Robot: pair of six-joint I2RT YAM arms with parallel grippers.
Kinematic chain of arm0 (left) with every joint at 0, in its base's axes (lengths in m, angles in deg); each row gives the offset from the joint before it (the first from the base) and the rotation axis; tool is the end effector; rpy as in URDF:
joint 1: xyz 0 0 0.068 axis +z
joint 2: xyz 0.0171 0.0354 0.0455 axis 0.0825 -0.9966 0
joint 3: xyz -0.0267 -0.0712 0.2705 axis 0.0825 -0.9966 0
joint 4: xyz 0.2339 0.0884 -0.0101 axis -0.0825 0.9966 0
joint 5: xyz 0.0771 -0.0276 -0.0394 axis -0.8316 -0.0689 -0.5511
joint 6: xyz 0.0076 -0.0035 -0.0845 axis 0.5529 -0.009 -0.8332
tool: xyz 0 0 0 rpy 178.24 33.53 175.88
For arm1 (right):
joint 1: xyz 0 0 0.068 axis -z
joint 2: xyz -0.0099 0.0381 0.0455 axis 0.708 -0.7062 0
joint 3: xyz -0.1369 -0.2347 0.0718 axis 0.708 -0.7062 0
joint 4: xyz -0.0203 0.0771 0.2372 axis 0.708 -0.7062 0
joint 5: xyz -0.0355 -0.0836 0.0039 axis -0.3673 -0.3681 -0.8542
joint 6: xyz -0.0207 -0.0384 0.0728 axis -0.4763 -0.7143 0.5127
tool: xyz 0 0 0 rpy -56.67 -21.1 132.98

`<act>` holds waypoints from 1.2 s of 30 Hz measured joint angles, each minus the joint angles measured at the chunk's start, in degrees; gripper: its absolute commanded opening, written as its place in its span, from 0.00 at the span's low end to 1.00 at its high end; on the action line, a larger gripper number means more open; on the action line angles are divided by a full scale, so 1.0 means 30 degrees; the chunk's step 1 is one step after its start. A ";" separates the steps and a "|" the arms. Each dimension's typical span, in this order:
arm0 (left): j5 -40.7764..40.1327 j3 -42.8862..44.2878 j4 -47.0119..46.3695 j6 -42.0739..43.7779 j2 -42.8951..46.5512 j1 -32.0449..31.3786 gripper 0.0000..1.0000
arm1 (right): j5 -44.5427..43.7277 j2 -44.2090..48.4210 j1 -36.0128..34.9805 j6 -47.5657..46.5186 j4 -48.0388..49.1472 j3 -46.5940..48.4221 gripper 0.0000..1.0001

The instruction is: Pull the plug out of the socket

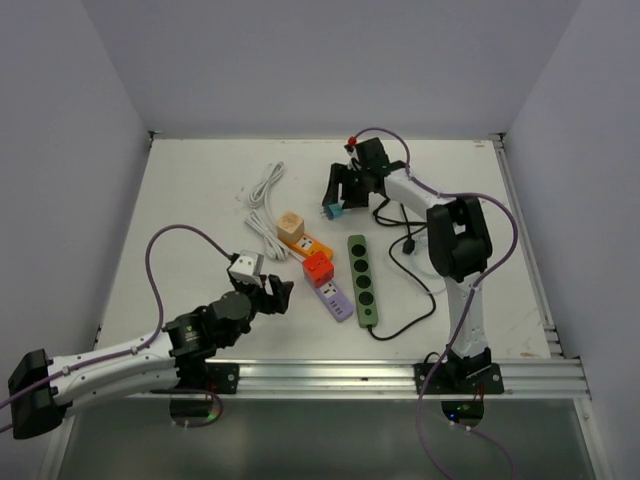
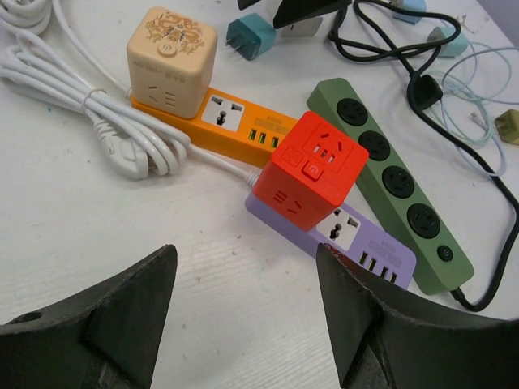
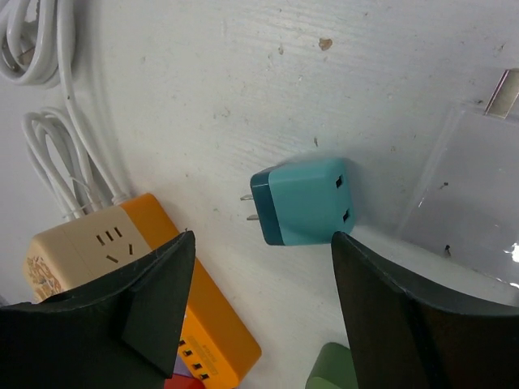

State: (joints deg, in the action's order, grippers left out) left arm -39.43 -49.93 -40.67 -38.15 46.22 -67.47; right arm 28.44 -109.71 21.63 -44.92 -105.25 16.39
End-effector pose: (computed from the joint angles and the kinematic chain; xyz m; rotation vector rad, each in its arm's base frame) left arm 0.1162 -0.1289 0.2066 0.0971 1.8755 -0.5292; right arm 0.4527 0.2226 0.1722 -0.0944 2.5357 0.7684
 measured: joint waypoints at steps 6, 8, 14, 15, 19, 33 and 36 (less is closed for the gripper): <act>0.0131 -0.0240 0.0568 0.0051 0.1042 0.0000 0.75 | -0.1129 0.0342 -0.0051 -0.0743 -0.1231 -0.0007 0.75; 0.0576 -0.0685 -0.0036 0.0335 0.1457 0.0000 0.73 | -0.1923 0.1260 -0.0102 -0.1107 -0.1530 -0.0517 0.78; 0.2098 -0.3446 -0.3213 0.1938 0.3009 0.0000 0.74 | -0.3534 0.7475 -0.1151 -0.2157 -0.1457 -0.4415 0.89; 0.2259 -0.4007 -0.3650 0.2127 0.3475 0.0000 0.74 | -0.3657 0.8444 -0.1632 -0.2346 -0.1435 -0.4809 0.90; 0.2681 -0.4619 -0.4889 0.2557 0.4422 0.0000 0.74 | -0.4014 1.1205 -0.4167 -0.3024 -0.0925 -0.6404 0.91; 0.2914 -0.4619 -0.6207 0.2594 0.3854 0.0000 0.74 | -0.6470 1.0397 -0.8845 -0.4379 -0.2317 -0.7810 0.96; 0.2659 -0.4619 -0.6171 0.2572 0.4524 0.0000 0.74 | -0.6623 1.0010 -0.9238 -0.4364 -0.2368 -0.7919 0.96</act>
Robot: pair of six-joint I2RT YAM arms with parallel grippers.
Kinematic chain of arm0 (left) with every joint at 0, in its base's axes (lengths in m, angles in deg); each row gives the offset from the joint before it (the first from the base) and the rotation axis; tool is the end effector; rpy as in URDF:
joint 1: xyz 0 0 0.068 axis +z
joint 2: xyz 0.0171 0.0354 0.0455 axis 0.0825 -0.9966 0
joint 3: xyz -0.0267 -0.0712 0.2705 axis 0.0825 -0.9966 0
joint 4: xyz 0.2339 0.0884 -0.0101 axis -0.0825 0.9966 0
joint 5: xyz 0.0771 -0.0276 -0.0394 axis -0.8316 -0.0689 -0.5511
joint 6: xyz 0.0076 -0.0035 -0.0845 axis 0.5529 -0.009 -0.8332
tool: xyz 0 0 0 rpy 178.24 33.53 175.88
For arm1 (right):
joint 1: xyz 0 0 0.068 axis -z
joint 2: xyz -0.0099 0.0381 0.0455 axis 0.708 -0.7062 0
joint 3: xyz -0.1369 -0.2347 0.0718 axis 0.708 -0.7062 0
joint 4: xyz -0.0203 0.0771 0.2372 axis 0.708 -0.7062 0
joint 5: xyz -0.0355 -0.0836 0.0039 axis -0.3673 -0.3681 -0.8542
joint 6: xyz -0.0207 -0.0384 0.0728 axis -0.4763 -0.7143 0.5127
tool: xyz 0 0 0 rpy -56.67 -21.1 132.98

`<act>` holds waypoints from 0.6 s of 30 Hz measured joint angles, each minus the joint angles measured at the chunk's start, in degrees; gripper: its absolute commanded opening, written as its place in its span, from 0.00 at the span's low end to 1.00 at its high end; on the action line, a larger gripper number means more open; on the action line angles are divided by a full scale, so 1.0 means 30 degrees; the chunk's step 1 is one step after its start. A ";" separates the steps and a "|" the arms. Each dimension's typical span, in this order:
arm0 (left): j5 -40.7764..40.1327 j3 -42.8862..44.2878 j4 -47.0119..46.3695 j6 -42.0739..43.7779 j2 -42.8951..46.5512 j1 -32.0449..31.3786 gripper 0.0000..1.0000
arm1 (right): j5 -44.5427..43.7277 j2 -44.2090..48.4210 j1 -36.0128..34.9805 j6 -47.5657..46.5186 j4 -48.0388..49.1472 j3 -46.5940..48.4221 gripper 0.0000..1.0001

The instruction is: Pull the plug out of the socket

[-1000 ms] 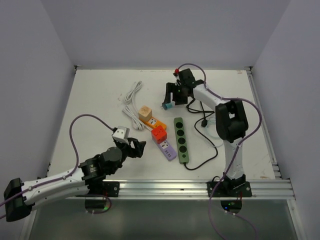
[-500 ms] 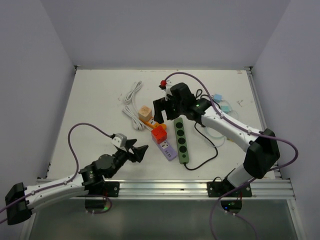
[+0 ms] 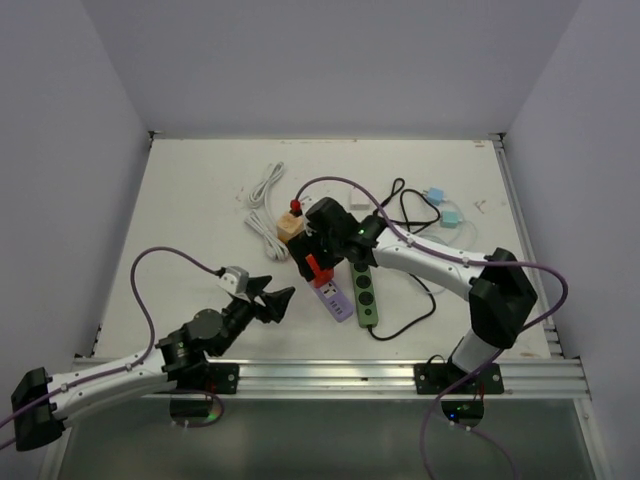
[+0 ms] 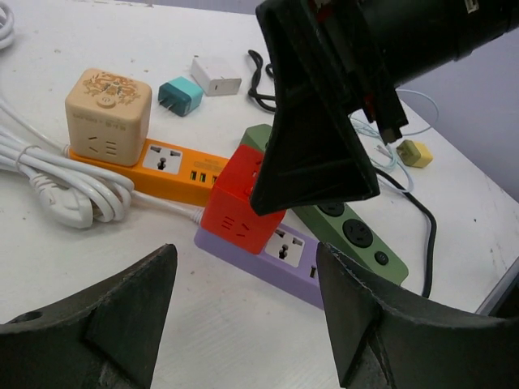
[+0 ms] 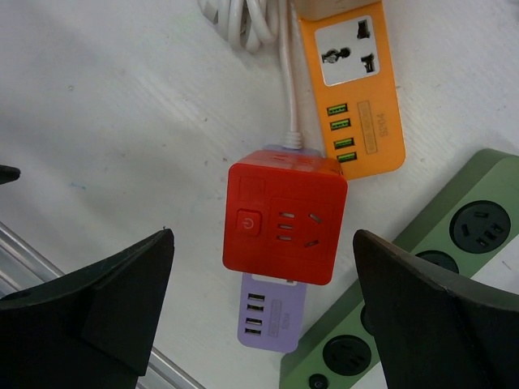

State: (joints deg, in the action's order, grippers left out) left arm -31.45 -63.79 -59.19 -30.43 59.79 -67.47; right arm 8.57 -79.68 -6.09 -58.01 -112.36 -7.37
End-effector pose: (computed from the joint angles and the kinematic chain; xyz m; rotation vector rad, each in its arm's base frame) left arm 0.0996 -0.1159 0.1914 0.1722 1.6370 -0.7667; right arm 0.2372 0.2925 0.2419 -0.8138 2.3784 0.4567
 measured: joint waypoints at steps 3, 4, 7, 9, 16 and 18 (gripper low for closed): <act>-0.0204 0.0000 0.0131 -0.0036 0.0262 0.0000 0.74 | -0.0459 -0.0393 -0.0335 0.0029 0.0022 0.0000 0.95; -0.0233 0.0000 0.0197 -0.0036 0.0255 0.0000 0.74 | -0.0648 -0.0561 -0.0415 0.0073 0.0029 0.0000 0.95; -0.0408 0.0000 0.0335 -0.0080 0.0262 0.0000 0.74 | -0.1348 -0.1282 -0.0699 0.0219 0.0007 0.0000 0.92; -0.0532 0.0000 0.0379 -0.0109 0.0386 0.0000 0.74 | -0.1617 -0.1749 -0.0838 0.0350 -0.0051 0.0000 0.86; 0.0058 -0.0007 -0.1880 -0.0058 -0.0576 0.0007 0.69 | -0.2142 -0.2295 -0.0947 0.0933 -0.0080 0.0015 0.25; 0.0634 -0.0022 -0.4357 0.0087 -0.2506 0.0000 0.67 | -0.2171 -0.2295 -0.0947 0.1086 -0.0109 0.0036 0.14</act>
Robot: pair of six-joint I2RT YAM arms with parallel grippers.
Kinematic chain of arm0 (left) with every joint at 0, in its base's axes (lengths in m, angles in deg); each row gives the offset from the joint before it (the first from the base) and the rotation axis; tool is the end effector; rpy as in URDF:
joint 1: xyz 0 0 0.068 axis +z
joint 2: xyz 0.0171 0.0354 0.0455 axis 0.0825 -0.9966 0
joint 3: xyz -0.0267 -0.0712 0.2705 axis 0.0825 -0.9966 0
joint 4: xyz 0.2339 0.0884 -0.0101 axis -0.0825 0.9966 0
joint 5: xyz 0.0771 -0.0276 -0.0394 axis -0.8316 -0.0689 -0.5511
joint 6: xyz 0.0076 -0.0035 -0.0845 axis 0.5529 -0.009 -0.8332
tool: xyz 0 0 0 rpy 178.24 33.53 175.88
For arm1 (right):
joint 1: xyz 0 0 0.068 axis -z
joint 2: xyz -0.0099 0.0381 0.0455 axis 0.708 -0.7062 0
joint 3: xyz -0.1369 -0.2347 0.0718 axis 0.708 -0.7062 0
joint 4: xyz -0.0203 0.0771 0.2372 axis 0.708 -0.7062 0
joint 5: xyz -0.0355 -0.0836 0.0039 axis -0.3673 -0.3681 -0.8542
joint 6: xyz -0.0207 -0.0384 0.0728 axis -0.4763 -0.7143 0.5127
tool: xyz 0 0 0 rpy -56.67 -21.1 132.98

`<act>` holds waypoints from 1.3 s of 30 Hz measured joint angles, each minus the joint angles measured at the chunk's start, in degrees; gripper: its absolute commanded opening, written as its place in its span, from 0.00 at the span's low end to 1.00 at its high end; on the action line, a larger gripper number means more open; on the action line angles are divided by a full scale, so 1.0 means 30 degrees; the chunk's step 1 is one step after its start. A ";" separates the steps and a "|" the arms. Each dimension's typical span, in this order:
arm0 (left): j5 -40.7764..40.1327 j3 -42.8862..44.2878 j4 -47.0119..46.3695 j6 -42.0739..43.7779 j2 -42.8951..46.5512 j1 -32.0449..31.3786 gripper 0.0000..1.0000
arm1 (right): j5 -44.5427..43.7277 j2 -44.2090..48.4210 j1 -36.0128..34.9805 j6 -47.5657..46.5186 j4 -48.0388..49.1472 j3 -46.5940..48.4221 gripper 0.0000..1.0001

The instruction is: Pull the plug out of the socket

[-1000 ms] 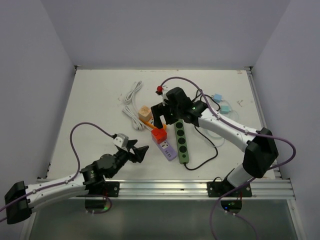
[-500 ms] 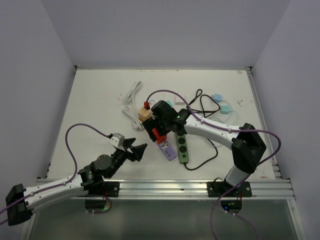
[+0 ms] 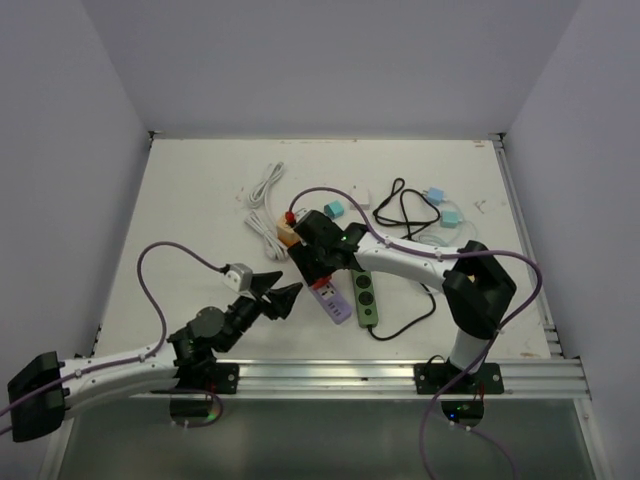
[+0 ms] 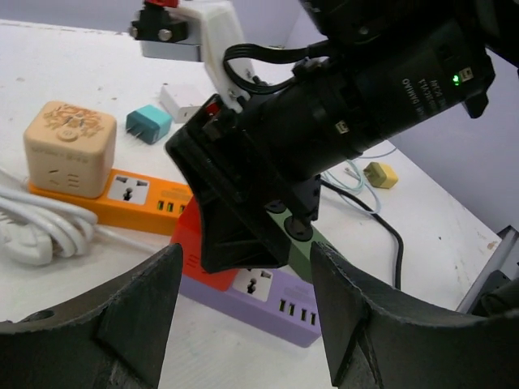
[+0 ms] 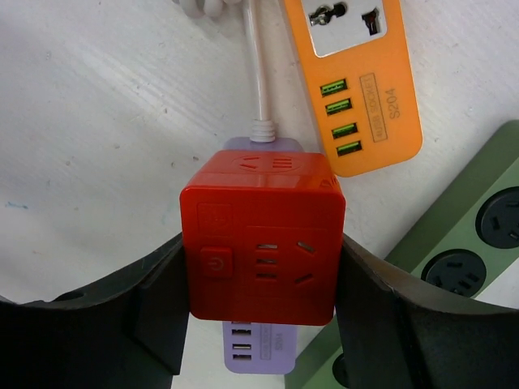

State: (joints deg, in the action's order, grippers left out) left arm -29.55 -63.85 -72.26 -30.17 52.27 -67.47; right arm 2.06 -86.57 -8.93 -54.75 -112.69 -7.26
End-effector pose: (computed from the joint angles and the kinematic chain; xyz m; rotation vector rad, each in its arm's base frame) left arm 0.1029 -0.1271 0.2053 0.1588 1.5590 -0.8468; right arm 0.2364 0.3087 0.1989 -0.7921 2.4706 0.2900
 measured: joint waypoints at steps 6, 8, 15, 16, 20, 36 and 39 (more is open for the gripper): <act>0.1027 0.0000 -0.6594 0.1173 -0.6790 -0.0721 0.66 | 0.0393 -0.0444 0.0000 0.0896 -0.0874 0.0903 0.05; 0.1370 0.0007 -0.8969 0.1916 -0.9369 -0.1158 0.66 | 0.0532 -0.0641 -0.0007 0.1166 -0.1144 0.1246 0.05; 0.0780 0.0095 -1.3821 0.4517 -1.6072 -0.1872 0.66 | 0.0743 -0.1042 -0.0080 0.1435 -0.2135 0.1836 0.03; 0.0670 0.0095 -1.4069 0.4772 -1.6932 -0.1887 0.66 | 0.0714 -0.1049 -0.0102 0.1435 -0.2193 0.1836 0.02; 0.0721 0.0124 -1.4826 0.4976 -2.0465 -0.2164 0.66 | 0.0816 -0.1049 -0.0204 0.1785 -0.2113 0.1821 0.00; -0.2011 0.1151 -1.8316 0.4663 -2.4749 -0.3643 0.66 | 0.0321 -0.1049 -0.0270 0.1821 -0.2157 0.1770 0.00; -0.2266 0.1158 -1.8331 0.4386 -2.4837 -0.3752 0.66 | 0.0619 -0.1049 -0.0240 0.1814 -0.2135 0.1770 0.00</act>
State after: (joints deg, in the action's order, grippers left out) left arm -36.34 -60.38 -127.25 -17.01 -22.24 -78.73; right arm 3.91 -89.71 -9.65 -49.31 -119.09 -1.95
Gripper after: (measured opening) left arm 0.656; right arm 0.644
